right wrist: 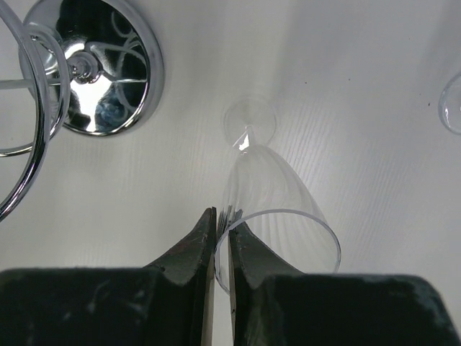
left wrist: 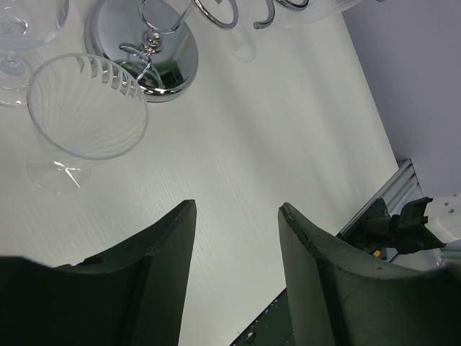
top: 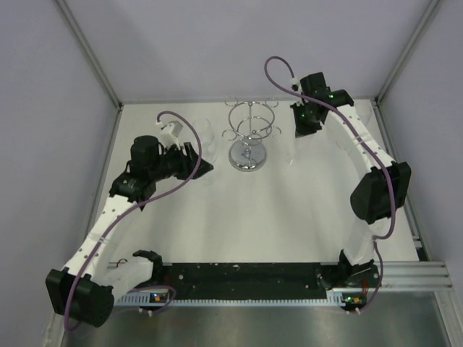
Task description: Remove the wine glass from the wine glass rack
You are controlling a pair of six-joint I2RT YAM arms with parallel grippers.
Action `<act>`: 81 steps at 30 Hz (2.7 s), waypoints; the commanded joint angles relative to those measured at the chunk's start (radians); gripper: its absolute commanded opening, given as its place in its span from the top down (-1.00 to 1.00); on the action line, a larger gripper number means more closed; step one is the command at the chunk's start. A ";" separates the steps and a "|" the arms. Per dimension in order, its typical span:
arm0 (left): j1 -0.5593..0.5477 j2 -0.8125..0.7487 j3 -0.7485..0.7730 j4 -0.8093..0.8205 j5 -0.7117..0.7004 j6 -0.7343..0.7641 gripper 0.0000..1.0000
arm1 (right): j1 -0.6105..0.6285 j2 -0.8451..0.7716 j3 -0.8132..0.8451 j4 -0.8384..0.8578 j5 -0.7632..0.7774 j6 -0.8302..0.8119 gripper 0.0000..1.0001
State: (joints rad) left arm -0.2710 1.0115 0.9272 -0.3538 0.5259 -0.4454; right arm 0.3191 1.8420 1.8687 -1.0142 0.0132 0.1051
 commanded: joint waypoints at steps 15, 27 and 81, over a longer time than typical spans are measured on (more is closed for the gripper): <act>-0.004 -0.017 -0.010 0.036 0.013 0.002 -0.10 | -0.005 0.030 0.078 -0.012 -0.010 -0.001 0.42; -0.004 -0.017 -0.010 0.035 0.003 0.005 -0.09 | 0.024 -0.001 0.162 -0.012 -0.018 0.024 0.29; -0.004 -0.197 0.167 -0.146 -0.616 0.195 -0.96 | 0.048 -0.716 -0.407 0.471 0.105 0.159 -0.98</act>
State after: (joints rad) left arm -0.2710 0.8398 1.1004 -0.5434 -0.0509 -0.2661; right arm 0.3580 1.1545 1.4593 -0.6014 0.1261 0.2802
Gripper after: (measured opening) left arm 0.981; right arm 0.987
